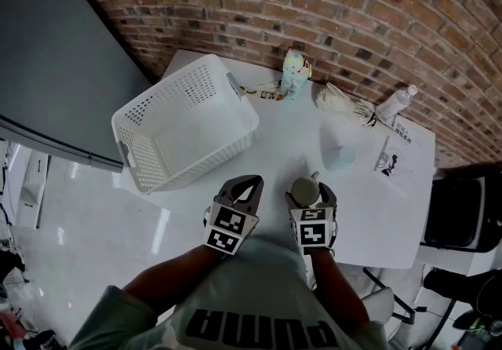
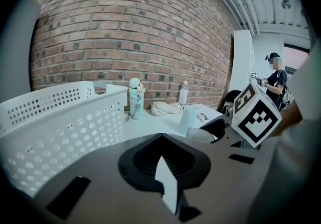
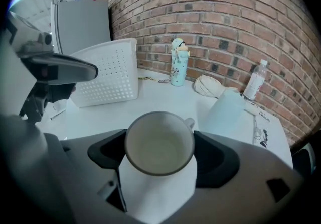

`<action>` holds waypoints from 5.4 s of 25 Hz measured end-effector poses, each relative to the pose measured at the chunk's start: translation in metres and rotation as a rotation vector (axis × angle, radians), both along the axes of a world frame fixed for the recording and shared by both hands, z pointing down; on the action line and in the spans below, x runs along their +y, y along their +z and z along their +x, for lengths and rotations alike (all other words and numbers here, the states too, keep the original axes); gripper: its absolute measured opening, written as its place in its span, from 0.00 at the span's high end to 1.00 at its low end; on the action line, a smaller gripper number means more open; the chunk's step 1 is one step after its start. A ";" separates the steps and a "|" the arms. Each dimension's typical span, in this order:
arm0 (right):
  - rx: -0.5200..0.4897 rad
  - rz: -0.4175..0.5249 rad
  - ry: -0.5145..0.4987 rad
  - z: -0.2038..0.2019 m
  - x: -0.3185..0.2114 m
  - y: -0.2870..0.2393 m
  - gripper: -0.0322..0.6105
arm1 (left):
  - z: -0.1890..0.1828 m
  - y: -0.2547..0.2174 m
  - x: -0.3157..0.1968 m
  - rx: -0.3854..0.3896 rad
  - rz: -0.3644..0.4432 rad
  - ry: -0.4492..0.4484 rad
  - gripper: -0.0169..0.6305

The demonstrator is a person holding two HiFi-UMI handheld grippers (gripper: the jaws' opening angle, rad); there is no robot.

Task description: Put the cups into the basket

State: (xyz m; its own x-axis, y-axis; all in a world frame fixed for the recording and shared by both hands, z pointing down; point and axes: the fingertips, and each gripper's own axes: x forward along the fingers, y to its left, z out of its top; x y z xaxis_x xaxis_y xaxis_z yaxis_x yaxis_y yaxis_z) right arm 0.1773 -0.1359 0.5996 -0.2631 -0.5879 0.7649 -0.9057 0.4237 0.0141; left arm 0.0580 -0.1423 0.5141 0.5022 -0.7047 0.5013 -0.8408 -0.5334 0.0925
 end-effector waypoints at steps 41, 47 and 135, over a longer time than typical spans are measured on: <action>-0.155 0.210 -0.481 -0.284 -0.133 -0.189 0.35 | -0.231 -0.124 -0.063 0.088 0.113 -0.471 0.96; -0.114 0.112 -0.466 -0.300 -0.158 -0.149 0.35 | -0.244 -0.107 -0.091 0.111 0.051 -0.470 0.96; -0.164 0.300 -0.145 -0.075 -0.018 -0.184 0.93 | -0.028 -0.111 -0.013 0.127 0.104 -0.066 0.96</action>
